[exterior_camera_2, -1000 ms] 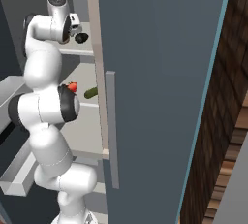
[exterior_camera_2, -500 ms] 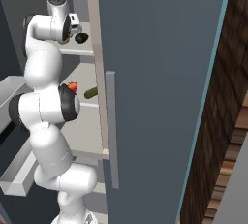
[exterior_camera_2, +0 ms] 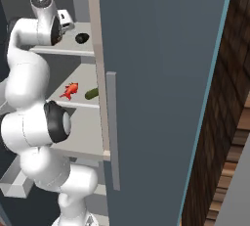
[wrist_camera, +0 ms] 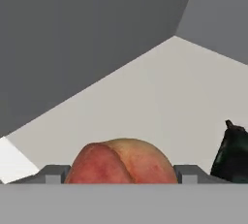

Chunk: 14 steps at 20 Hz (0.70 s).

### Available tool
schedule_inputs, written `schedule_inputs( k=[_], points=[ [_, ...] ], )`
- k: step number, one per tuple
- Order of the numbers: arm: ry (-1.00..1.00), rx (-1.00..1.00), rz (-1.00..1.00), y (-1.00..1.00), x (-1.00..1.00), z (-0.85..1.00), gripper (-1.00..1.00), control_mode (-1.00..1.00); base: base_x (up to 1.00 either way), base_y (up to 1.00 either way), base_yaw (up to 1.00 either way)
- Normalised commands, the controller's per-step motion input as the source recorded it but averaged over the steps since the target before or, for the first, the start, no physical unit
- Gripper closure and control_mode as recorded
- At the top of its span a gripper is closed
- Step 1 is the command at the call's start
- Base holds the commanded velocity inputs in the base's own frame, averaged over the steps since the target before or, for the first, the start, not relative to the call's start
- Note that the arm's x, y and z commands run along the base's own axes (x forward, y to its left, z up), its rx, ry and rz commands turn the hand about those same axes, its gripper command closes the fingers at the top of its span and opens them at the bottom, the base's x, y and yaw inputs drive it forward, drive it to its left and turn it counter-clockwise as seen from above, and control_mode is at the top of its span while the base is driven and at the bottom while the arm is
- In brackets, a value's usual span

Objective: Take the peach and eggplant from the highest rack and move them to the second highest rack where the fish and cucumber are located, to maximize freezer space. Close the freezer door after rearranging.

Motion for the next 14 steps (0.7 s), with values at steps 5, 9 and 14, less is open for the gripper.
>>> schedule_inputs(
  k=[5,9,14],
  points=[
    [-0.03,0.12,0.00,-0.35,-1.00,0.00,1.00,-1.00,0.00,0.00,0.00],
    [0.00,0.16,0.00,-0.70,-1.00,0.00,1.00,-1.00,0.00,0.00,0.00],
    [0.00,0.07,-0.01,-0.74,-0.98,-0.24,1.00,-1.00,0.00,0.00,0.00]
  ],
)
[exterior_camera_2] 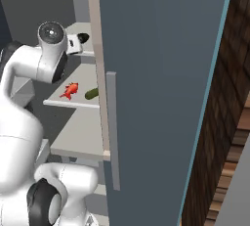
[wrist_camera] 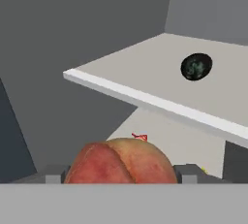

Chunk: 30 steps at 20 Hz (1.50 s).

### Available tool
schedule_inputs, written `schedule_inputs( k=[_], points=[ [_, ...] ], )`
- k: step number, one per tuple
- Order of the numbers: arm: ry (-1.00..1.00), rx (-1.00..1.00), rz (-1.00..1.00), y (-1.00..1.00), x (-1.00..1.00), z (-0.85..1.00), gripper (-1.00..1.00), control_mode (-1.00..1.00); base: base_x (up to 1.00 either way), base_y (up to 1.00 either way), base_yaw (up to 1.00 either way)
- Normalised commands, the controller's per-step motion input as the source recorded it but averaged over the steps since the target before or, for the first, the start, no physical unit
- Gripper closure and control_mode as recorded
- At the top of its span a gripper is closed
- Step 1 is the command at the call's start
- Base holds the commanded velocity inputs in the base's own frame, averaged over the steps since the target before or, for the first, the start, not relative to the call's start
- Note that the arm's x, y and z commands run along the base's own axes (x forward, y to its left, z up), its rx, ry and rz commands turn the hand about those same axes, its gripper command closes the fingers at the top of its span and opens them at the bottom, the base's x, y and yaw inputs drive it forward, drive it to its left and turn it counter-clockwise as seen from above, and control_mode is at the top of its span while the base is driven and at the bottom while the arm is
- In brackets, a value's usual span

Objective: Take the peach and eggplant from the highest rack and move them to the second highest rack where the fish and cucumber are located, to maximize freezer space. Close the freezer door after rearranging.

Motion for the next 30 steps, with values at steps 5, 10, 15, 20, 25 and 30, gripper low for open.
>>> schedule_inputs(
  k=[5,10,15,20,25,30],
  points=[
    [0.00,0.00,-0.04,-0.37,-0.36,-0.68,1.00,-1.00,0.00,0.00,0.00],
    [0.00,0.03,-0.02,-0.17,0.14,-0.80,1.00,-1.00,0.00,0.00,0.00],
    [0.00,0.08,0.00,0.00,0.58,-0.48,1.00,-1.00,0.00,0.00,0.00],
    [0.04,0.05,0.00,0.00,0.82,-0.20,1.00,-1.00,0.00,0.00,0.00],
    [0.11,0.01,-0.01,0.12,0.83,-0.07,1.00,-1.00,0.00,0.00,0.00],
    [0.10,0.00,-0.03,0.25,0.76,-0.19,1.00,-1.00,0.00,0.00,0.00]
  ],
)
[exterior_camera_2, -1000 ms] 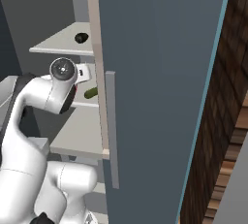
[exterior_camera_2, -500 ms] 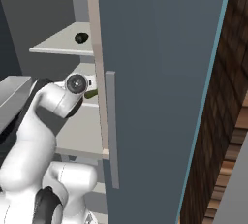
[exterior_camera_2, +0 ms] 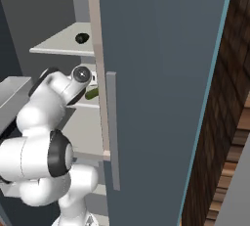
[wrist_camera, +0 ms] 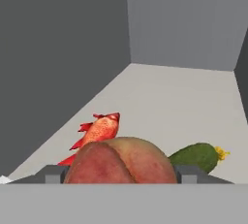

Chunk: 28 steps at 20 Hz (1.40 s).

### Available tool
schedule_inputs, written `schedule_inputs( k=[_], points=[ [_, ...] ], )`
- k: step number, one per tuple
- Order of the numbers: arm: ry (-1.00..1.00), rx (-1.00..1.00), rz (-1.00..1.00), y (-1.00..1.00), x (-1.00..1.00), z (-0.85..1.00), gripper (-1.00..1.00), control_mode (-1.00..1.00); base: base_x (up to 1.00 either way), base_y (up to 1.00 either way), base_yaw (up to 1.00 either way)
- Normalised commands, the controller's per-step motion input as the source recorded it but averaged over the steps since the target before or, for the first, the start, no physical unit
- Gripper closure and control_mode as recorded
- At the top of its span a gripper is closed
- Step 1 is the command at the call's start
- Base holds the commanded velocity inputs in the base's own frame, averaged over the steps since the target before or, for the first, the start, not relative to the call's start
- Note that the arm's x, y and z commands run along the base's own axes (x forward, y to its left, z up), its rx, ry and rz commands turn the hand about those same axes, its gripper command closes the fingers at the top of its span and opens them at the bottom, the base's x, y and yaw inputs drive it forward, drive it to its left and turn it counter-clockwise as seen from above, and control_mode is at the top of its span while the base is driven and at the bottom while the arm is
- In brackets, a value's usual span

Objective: Take the peach and eggplant from the highest rack and move them to the second highest rack where the fish and cucumber are located, to maximize freezer space. Close the freezer door after rearranging.

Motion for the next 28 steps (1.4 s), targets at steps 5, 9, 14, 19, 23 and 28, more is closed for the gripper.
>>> schedule_inputs(
  k=[5,9,14,19,23,28],
  points=[
    [0.05,0.00,-0.04,0.21,0.54,-0.35,1.00,-1.00,0.00,0.00,0.00],
    [0.00,0.00,-0.04,0.08,0.48,-0.37,1.00,-1.00,0.00,0.00,0.00],
    [0.00,0.00,-0.05,0.01,0.49,-0.29,1.00,-1.00,0.00,0.00,0.00],
    [0.00,0.00,-0.06,0.08,0.30,-0.23,1.00,-1.00,0.00,0.00,0.00],
    [0.00,0.00,-0.05,0.17,0.27,-0.13,1.00,-1.00,0.00,0.00,0.00],
    [0.00,0.00,-0.06,0.12,0.45,-0.01,-1.00,-1.00,0.00,0.00,0.00]
  ],
)
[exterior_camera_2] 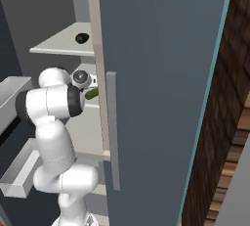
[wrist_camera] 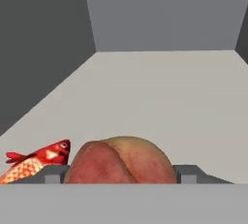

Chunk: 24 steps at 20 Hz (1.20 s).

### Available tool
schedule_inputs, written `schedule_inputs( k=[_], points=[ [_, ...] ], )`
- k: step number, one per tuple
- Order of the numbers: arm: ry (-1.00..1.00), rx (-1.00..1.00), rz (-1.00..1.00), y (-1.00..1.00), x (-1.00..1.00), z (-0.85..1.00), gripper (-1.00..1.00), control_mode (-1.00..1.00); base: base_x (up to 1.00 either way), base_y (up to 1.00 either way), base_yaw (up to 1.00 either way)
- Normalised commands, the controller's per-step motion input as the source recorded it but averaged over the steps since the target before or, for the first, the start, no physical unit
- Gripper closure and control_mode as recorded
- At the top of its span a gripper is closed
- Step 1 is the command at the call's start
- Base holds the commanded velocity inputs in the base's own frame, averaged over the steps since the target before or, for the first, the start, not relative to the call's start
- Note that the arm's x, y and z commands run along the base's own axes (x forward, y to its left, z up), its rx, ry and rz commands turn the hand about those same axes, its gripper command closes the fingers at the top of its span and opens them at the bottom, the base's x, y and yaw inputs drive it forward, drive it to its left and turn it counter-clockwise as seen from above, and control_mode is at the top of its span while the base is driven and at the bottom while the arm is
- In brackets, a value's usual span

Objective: Take the peach and eggplant from the highest rack and move them to the second highest rack where the fish and cucumber are located, to maximize freezer space. Close the freezer door after rearranging.

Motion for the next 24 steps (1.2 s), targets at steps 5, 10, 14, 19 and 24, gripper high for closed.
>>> schedule_inputs(
  k=[5,10,14,19,24],
  points=[
    [0.00,0.00,-0.07,0.04,0.45,0.00,-1.00,-1.00,0.00,0.00,0.00],
    [0.00,0.00,-0.04,0.00,0.17,0.00,-1.00,-1.00,0.00,0.00,0.00],
    [-0.04,0.00,-0.01,0.00,0.00,0.19,-1.00,-1.00,0.00,0.00,0.00],
    [-0.15,0.00,0.00,-0.05,-0.27,0.63,-1.00,-1.00,0.00,0.00,0.00],
    [-0.15,0.03,0.00,-0.21,-0.85,0.67,-1.00,-1.00,0.00,0.00,0.00]
  ],
)
